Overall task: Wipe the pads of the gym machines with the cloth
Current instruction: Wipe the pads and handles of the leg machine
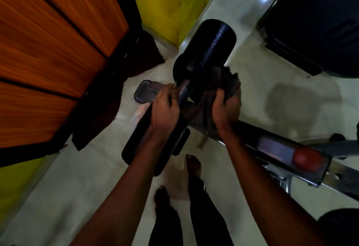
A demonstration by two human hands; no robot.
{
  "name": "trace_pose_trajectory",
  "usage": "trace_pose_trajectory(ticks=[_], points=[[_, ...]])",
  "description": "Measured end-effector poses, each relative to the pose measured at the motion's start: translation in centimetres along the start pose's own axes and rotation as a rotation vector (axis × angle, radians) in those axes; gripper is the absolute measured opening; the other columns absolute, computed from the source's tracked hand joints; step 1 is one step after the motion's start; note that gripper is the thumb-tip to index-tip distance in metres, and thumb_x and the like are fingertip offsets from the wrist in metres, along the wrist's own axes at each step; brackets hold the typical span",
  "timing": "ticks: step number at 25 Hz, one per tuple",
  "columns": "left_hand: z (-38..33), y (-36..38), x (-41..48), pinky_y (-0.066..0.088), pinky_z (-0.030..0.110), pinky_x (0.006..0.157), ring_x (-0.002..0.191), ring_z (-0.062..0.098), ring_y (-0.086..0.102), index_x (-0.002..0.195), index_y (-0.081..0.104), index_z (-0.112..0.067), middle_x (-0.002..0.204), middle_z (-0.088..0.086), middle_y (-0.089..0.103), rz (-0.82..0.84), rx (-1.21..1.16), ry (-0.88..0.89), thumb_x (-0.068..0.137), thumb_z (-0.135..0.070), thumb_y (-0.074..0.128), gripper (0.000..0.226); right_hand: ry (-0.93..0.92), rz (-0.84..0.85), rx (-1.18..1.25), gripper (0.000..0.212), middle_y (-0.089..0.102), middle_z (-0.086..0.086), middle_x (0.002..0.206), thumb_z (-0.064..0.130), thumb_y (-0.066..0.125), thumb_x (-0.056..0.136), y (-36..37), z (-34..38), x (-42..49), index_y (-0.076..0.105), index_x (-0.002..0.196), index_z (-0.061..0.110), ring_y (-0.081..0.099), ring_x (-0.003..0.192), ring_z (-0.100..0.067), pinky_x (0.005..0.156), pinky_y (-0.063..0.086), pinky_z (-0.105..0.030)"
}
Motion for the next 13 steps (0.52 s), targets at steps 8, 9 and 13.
trace_pose_trajectory(ticks=[8, 9, 13], points=[[1.0, 4.4, 7.5, 0.026, 0.033, 0.118, 0.143, 0.02, 0.036, 0.154, 0.03, -0.027, 0.155, 0.001, 0.039, 0.226, -0.002, -0.18, 0.106, -0.043, 0.03, 0.051, -0.377, 0.383, -0.494, 0.073, 0.04, -0.009, 0.151, 0.048, 0.043, 0.079, 6.2, 3.9, 8.7, 0.043, 0.147, 0.021, 0.042, 0.133, -0.037, 0.103, 0.043, -0.051], [1.4, 4.5, 7.9, 0.029, 0.034, 0.117, 0.141, 0.021, 0.039, 0.153, 0.034, -0.027, 0.152, 0.002, 0.044, 0.208, -0.023, -0.189, 0.106, -0.042, 0.033, 0.049, -0.414, 0.403, -0.506, 0.072, 0.039, -0.009, 0.153, 0.048, 0.044, 0.079, 6.6, 3.7, 8.5, 0.044, 0.147, 0.021, 0.04, 0.135, -0.036, 0.103, 0.043, -0.051], [2.2, 4.5, 8.3, 0.037, 0.036, 0.112, 0.136, 0.025, 0.045, 0.15, 0.04, -0.021, 0.144, 0.011, 0.052, 0.152, -0.114, -0.147, 0.103, -0.037, 0.046, 0.05, -0.49, 0.409, -0.533, 0.067, 0.041, -0.005, 0.153, 0.044, 0.05, 0.081, 6.5, 3.5, 10.4, 0.049, 0.143, 0.022, 0.038, 0.139, -0.03, 0.103, 0.043, -0.049]])
Point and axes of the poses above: each hand's wrist, its own x-axis towards the middle knuckle, its own y-axis out of the palm, z = x × y, the point moved 9 cm from there along x, towards the middle knuckle
